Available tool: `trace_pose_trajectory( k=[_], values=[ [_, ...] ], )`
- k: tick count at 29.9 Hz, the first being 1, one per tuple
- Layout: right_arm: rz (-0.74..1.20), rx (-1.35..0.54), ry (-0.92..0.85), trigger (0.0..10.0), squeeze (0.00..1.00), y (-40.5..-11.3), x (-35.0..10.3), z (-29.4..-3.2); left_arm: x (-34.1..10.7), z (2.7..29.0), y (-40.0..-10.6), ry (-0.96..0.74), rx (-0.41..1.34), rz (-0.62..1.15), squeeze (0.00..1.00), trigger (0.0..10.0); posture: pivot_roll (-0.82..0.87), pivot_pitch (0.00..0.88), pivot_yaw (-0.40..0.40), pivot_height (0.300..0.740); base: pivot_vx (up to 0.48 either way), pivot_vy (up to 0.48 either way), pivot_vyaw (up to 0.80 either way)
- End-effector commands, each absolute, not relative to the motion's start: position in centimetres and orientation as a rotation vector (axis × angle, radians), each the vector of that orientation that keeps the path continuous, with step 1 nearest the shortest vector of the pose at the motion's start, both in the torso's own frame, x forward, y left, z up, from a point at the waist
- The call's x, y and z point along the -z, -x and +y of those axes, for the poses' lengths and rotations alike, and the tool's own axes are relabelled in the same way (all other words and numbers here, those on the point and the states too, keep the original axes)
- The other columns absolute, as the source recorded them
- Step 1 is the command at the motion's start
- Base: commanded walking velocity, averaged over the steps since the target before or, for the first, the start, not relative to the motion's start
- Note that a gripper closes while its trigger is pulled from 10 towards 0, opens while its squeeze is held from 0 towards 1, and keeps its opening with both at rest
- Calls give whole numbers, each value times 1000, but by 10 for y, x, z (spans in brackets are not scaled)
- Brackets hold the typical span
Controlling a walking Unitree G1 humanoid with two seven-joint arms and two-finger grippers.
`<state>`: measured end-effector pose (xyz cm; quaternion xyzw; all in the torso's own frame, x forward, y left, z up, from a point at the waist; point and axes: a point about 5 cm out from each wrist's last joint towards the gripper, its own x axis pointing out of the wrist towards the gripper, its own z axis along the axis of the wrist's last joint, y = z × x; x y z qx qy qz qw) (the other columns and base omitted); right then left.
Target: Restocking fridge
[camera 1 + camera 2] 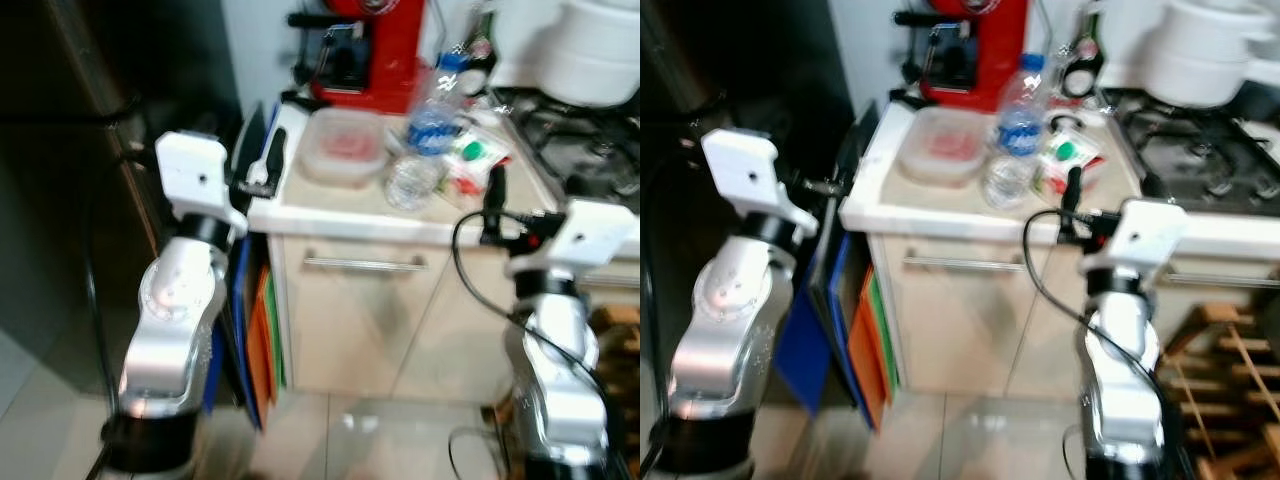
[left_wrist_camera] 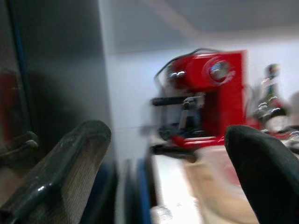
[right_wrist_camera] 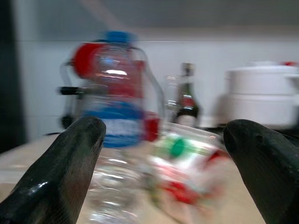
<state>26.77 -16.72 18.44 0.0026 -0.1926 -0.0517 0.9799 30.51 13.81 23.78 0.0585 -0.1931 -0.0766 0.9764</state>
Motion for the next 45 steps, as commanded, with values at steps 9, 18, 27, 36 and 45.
trace_pose_trajectory(
  k=[9, 18, 27, 36, 45],
  values=[
    [-387, 143, 4, 10000, 0, -269, -185, -173, -285, 82, -331, -90, 400, -498, 0, 10000, 58, 0, 24, 740, 31, -120, 0],
    [-375, 150, 12, 10000, 0, -266, -180, -175, -283, 71, -317, -34, 455, -531, 0, 10000, 65, 0, 20, 740, 305, -367, 0],
    [-374, 141, 16, 10000, 0, -265, -179, -174, -284, 82, -317, -21, 389, -539, 0, 10000, 64, 0, 20, 740, 276, -178, 0],
    [-371, 131, 25, 10000, 0, -267, -177, -175, -307, 91, -328, -22, 389, -547, 0, 10000, 69, 0, 14, 740, 0, 0, 0],
    [-357, 134, 33, 10000, 0, -262, -174, -179, -328, 72, -349, 93, 605, -456, 0, 10000, 48, 0, 23, 740, 0, 0, 0]
  ],
)
